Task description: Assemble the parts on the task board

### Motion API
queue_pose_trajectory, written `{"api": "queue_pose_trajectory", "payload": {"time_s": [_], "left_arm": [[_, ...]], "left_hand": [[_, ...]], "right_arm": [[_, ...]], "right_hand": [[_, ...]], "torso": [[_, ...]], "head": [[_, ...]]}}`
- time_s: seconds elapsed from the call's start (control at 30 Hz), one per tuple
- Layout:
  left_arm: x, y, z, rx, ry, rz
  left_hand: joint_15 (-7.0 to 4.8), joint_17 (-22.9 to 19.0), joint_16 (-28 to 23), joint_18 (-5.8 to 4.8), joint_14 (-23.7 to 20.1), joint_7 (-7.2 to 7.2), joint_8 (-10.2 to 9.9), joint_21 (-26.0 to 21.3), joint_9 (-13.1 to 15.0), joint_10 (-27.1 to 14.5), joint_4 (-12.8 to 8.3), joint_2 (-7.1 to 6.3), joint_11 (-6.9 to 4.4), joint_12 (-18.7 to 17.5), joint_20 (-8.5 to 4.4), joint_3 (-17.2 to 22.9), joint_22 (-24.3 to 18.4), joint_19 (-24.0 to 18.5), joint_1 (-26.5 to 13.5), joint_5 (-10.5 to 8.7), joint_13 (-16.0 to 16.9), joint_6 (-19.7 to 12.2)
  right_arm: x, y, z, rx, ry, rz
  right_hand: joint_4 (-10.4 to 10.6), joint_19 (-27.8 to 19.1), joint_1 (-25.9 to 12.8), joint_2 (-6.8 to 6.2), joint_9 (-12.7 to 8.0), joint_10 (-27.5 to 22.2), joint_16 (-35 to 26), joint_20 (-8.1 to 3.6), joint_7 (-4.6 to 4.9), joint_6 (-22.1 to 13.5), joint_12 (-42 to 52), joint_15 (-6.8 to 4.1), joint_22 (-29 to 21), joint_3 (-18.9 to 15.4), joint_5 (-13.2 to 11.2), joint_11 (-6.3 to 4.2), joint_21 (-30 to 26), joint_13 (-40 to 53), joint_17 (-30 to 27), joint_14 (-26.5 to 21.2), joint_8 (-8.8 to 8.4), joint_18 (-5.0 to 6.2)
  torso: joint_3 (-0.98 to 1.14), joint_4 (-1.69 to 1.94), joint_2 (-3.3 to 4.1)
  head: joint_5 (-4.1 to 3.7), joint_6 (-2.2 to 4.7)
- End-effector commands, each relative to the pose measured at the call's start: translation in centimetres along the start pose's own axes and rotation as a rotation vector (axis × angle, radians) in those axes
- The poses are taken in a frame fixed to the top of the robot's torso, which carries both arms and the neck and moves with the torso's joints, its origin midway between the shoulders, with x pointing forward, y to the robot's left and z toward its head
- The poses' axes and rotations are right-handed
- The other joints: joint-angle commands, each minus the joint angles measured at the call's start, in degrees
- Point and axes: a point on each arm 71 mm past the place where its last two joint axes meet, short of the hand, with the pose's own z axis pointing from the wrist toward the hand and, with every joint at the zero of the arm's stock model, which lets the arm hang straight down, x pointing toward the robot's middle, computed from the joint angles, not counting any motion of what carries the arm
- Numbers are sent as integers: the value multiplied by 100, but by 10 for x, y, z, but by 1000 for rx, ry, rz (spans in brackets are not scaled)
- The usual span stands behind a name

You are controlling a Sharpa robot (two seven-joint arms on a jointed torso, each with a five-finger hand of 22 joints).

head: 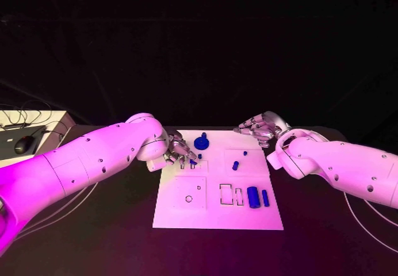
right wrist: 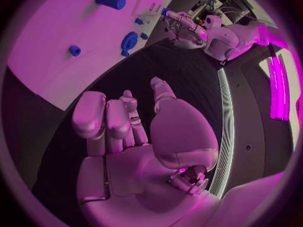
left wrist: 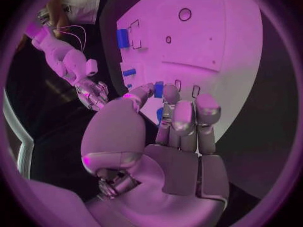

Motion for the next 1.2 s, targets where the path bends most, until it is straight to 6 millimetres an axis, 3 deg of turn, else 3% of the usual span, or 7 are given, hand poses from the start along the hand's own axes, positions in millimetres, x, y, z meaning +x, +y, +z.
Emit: {"api": "queue_pose_trajectory", "payload": {"time_s": [0.03,0.13,0.47,1.2], "left_arm": [[-3,-1,-2,10,-50,-2],[-3,-1,-2,8,-60,5],[2,0,3,-12,-83,30],[14,4,13,-48,-68,68]], "left_hand": [[-41,-3,-17,-70,6,-344,-2,27,97,324,-494,86,-260,-42,-51,450,36,32,77,3,-38,421],[-45,13,27,-104,5,-369,-73,22,111,329,-540,122,-265,-70,-58,374,85,52,86,10,23,521],[-54,60,90,-129,19,-424,-20,74,199,428,-536,175,-303,-132,-65,341,197,115,58,5,59,657],[-58,43,108,-156,14,-432,-39,64,263,469,-566,217,-307,-218,-84,357,263,130,14,4,131,682]], "right_arm": [[0,1,0,-16,6,-11],[-1,0,0,-16,4,-11],[-3,1,0,-20,-5,-13],[-4,3,2,-27,-9,-15]], "right_hand": [[-32,280,-23,52,3,-17,-19,-29,38,-5,-17,-20,735,-9,35,-4,-19,-3,-9,-10,-26,31],[-40,280,-24,55,3,-23,-21,-29,38,-5,-24,-21,733,-9,47,-3,-29,-9,-12,-11,-27,32],[-49,281,-25,59,3,-26,-22,-28,38,-4,-31,-20,735,-8,61,-5,-24,-14,-13,-9,-27,31],[-62,282,-31,63,3,-25,-26,-29,38,-4,-31,-21,734,-9,74,-5,-27,-14,-19,-11,-29,31]], "torso": [[6,6,1],[3,5,8],[1,10,12],[-6,-1,20]], "head": [[-1,-14],[10,-10],[25,-70],[30,-152]]}}
